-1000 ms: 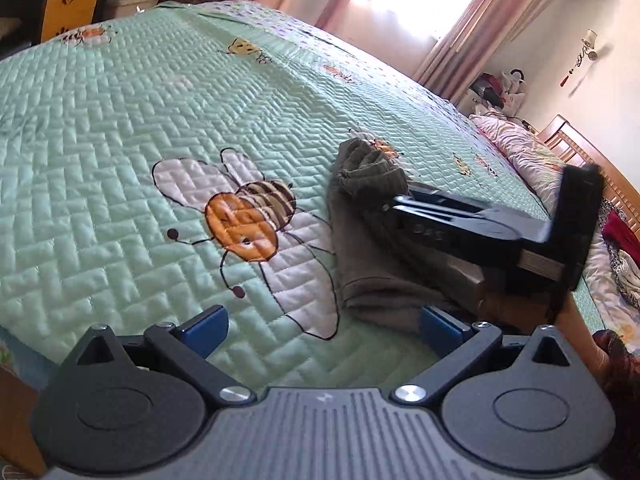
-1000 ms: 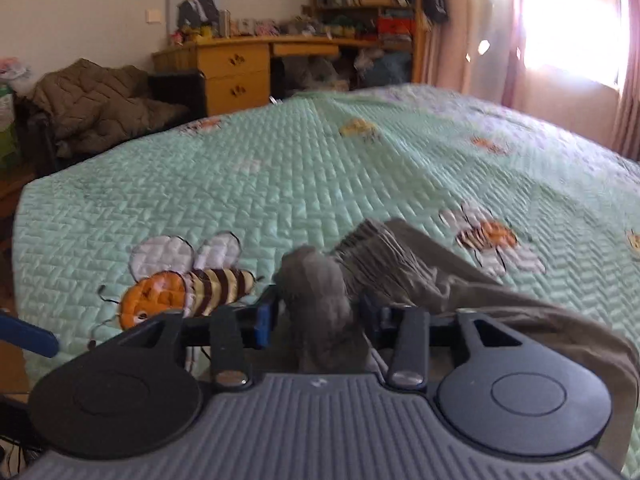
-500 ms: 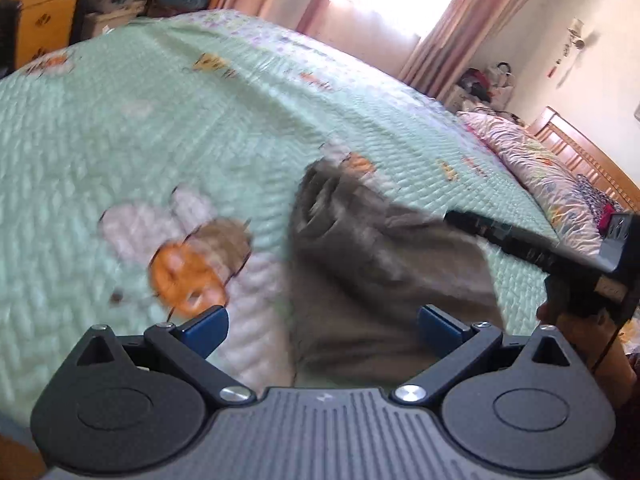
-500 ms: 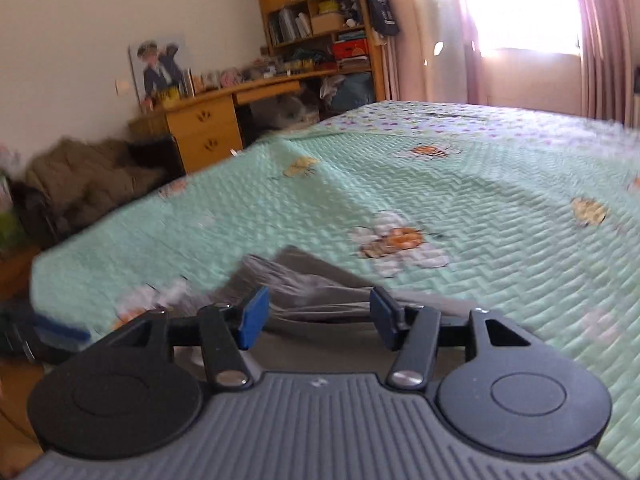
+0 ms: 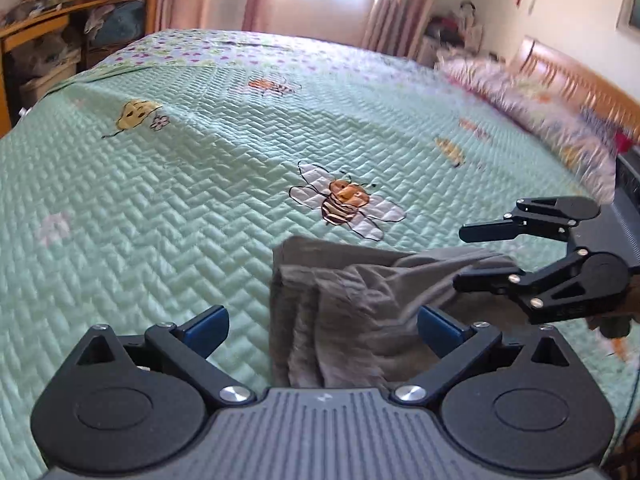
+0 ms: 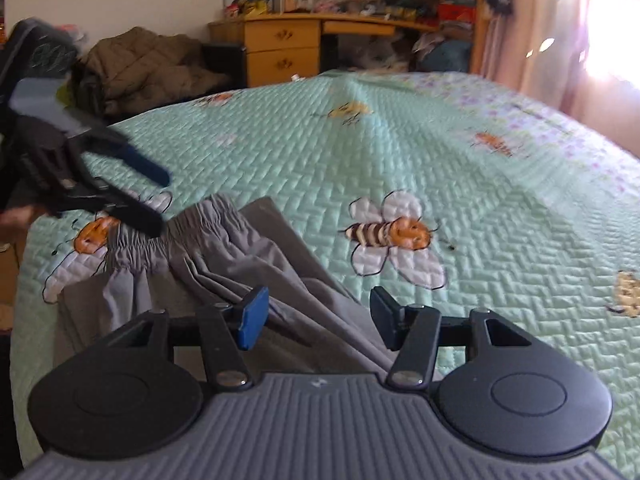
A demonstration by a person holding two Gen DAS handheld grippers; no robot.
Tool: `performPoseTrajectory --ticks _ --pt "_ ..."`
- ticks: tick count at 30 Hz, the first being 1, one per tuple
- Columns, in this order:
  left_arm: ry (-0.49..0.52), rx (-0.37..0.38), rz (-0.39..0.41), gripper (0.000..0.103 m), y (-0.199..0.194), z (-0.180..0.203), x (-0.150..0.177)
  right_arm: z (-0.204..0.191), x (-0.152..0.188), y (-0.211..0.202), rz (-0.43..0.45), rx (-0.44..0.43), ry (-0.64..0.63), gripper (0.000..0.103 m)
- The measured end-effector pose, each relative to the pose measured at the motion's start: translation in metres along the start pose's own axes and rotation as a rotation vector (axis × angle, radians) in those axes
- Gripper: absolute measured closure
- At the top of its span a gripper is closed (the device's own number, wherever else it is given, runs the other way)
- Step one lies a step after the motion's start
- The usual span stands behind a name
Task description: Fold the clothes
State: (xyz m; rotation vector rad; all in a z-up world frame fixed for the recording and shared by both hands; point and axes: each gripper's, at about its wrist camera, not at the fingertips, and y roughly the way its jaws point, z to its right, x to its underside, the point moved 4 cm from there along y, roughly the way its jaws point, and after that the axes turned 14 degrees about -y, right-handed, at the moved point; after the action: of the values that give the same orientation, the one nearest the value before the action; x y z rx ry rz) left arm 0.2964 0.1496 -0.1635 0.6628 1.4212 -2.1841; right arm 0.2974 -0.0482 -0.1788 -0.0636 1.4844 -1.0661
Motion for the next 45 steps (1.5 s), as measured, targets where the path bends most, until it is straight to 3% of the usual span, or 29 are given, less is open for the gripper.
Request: performPoseTrajectory --ticks 3,5,8,11,13,15,16,18,20,22,26,29,33,36,39,41,42,45 --pt "0.010 0.008 -0.042 0.002 0.021 0.003 -0.014 0.006 0.008 0.010 -0.010 -0.019 -0.002 0.045" --pt "0.030 -0.039 -0.063 0.002 0.037 0.005 -0.017 0.009 0.013 0.016 -0.023 -0.038 0.005 0.045" --pt "0.058 -0.058 -0.097 0.013 0.056 0.009 -0.016 0.009 0.019 0.023 -0.052 -0.058 0.014 0.049" --pt "0.083 -0.083 -0.083 0.033 0.060 0.014 -0.009 0.006 0.021 0.021 -0.037 -0.053 0.013 0.065" --pt "0.118 -0.110 -0.039 0.037 0.055 0.019 -0.004 0.003 0.021 0.019 -0.036 -0.044 0.005 0.090" --pt "0.145 -0.133 0.015 0.047 0.047 0.026 -0.002 0.000 0.019 0.016 -0.029 -0.014 -0.011 0.098" --pt "0.159 -0.141 0.043 0.055 0.042 0.029 0.000 -0.003 0.018 0.013 -0.022 0.005 -0.018 0.099" --pt "0.177 -0.136 0.102 0.059 0.031 0.036 -0.001 -0.006 0.014 0.003 0.012 0.047 -0.012 0.100" --pt "0.177 -0.141 0.169 0.058 0.022 0.039 -0.004 -0.006 0.011 -0.008 0.047 0.102 0.005 0.100" --pt "0.181 -0.200 0.205 0.052 0.024 0.036 -0.010 -0.002 0.011 -0.009 0.048 0.155 0.023 0.100" --pt "0.129 -0.247 0.144 0.052 0.044 0.019 -0.015 0.007 0.021 0.015 -0.013 0.110 0.107 0.097" --pt "0.095 -0.189 0.187 0.052 0.021 0.021 -0.016 0.014 0.024 0.007 0.047 0.065 0.200 0.087" --pt "0.174 -0.039 0.155 0.023 -0.003 0.048 0.001 0.018 0.021 -0.026 0.171 0.045 0.281 0.082" --pt "0.281 -0.003 0.057 0.022 0.009 0.066 0.020 0.015 0.015 -0.026 0.197 -0.130 0.342 0.083" --pt "0.291 -0.068 -0.014 0.023 0.037 0.055 0.027 0.020 0.020 0.013 0.065 -0.274 0.443 0.083" --pt "0.268 -0.114 -0.025 0.021 0.052 0.042 0.028 0.028 0.031 0.046 -0.044 -0.223 0.466 0.098" --pt "0.252 -0.129 -0.034 0.017 0.056 0.036 0.028 0.033 0.035 0.052 -0.030 -0.223 0.503 0.103" --pt "0.211 -0.110 -0.042 0.016 0.058 0.025 0.029 0.043 0.041 0.058 0.020 -0.211 0.579 0.103"
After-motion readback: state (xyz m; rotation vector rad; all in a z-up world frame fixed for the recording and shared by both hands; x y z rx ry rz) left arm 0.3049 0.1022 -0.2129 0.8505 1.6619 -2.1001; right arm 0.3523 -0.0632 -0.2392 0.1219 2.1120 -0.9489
